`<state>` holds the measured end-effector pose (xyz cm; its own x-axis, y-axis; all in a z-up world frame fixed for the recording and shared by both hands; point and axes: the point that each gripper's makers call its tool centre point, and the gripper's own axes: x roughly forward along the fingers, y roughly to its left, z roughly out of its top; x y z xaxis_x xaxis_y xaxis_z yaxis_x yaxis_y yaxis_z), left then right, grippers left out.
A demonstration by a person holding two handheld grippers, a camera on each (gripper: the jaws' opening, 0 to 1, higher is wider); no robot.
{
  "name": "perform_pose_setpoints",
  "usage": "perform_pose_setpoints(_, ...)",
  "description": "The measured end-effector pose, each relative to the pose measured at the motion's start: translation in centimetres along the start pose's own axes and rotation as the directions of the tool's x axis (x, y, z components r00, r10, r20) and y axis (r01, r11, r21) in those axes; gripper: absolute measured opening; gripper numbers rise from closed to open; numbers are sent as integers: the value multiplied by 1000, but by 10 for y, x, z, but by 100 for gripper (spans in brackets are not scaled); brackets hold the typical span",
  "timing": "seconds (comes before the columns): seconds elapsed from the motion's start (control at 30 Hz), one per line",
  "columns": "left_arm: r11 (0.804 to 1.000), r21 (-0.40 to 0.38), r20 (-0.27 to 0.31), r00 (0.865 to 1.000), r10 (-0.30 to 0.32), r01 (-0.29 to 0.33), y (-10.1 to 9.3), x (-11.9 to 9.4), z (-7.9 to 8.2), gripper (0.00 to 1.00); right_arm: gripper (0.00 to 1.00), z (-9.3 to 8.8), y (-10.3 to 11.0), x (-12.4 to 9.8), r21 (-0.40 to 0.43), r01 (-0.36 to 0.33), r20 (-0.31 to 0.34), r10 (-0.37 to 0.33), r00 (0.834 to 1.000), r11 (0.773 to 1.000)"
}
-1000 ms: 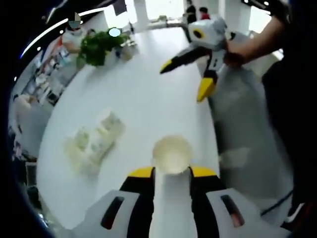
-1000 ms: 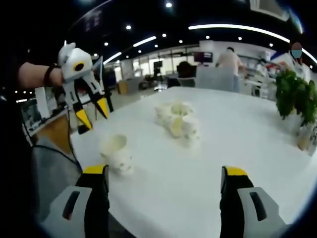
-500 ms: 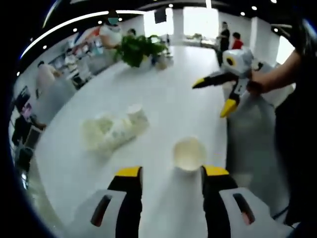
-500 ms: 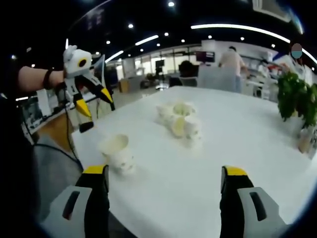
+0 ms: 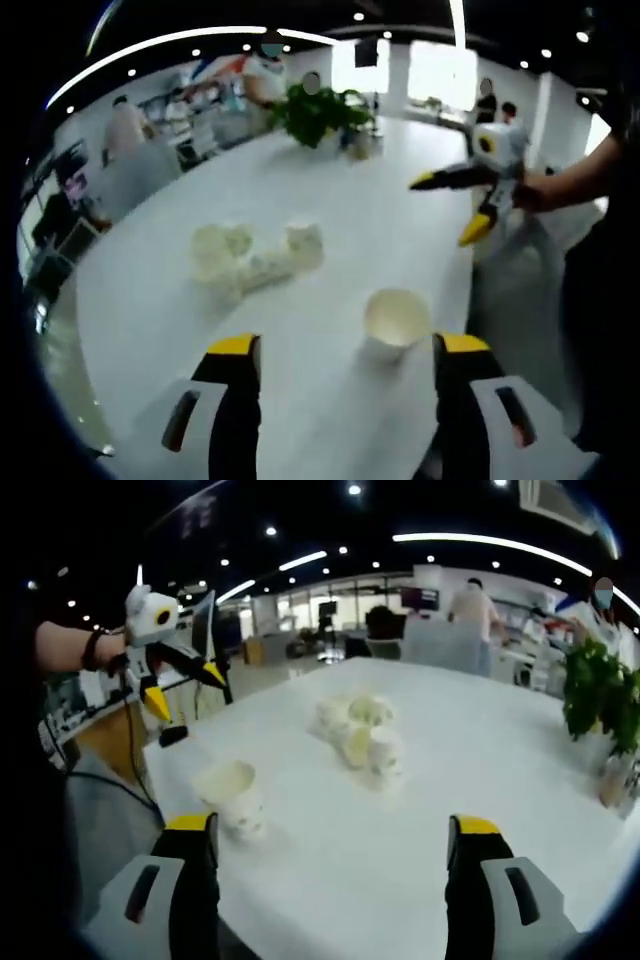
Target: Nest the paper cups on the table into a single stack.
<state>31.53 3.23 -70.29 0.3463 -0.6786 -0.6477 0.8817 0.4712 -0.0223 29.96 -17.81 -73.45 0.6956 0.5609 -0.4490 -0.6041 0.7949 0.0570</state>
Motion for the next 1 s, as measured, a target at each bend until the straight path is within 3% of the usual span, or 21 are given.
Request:
perform_pose_setpoints(0.17, 1000, -15, 35, 999, -2, 2, -1, -4, 3, 77, 94, 3, -2, 1, 1, 1, 6, -1, 1000, 1000)
perform_pose_setpoints(0.33, 1000, -18, 46, 999, 12, -11, 1, -6, 2, 91, 94, 3, -1, 3, -12, -3, -1, 3, 1000, 1000)
perform_pose_setpoints(0.63, 1000, -20, 92, 996, 18, -16, 1, -11, 5, 100, 94, 6, -3, 7, -16, -9, -1, 9, 1000, 1000)
perform_pose_setpoints(0.8, 998, -49, 154, 987, 54, -47, 10, -19, 10, 100, 94, 9, -5, 10, -22, -14, 0, 14, 1000, 1000)
perform_pose_setpoints(1.0, 989, -112, 240, 964, 118, -93, 27, -38, 15, 100, 94, 16, -9, 15, -31, -19, 1, 19, 1000, 999)
